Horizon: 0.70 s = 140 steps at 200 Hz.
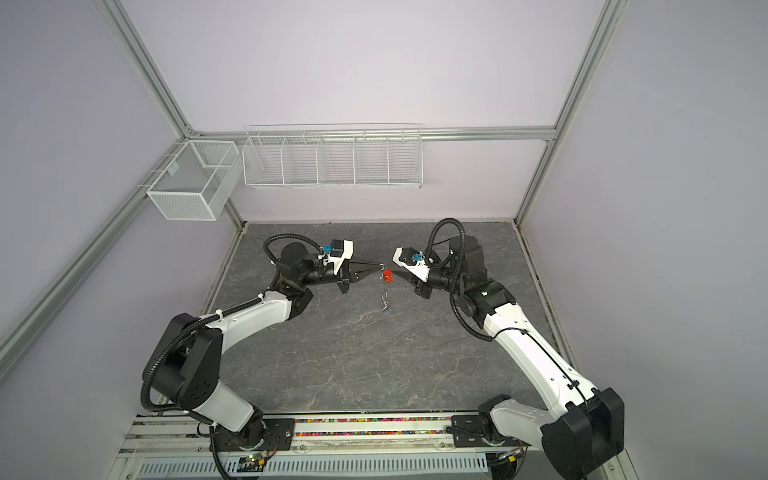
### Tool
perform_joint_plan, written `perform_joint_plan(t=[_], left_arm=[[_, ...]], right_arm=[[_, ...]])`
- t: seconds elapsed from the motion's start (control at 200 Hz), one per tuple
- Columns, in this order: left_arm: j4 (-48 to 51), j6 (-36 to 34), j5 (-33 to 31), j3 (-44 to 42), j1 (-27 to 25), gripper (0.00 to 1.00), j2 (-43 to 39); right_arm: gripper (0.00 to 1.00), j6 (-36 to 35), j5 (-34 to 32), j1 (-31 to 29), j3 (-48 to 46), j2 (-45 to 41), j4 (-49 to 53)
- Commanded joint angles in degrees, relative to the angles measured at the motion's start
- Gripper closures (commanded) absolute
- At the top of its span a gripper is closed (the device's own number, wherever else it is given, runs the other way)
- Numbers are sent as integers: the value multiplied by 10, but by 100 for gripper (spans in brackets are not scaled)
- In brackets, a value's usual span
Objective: Put the keys on the keyring
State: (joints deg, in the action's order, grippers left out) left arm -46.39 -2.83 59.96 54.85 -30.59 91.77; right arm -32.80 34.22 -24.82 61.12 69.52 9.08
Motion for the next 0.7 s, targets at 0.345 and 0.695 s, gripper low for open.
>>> perform_joint_plan(t=[0.345,0.695], left_arm=[[12,-12,11,10,1,100,-9],[20,-16,11,23,0,100,-6]], right_arm=[[76,83,80,4,20,52,-48],[84,80,75,4,36,80,-33]])
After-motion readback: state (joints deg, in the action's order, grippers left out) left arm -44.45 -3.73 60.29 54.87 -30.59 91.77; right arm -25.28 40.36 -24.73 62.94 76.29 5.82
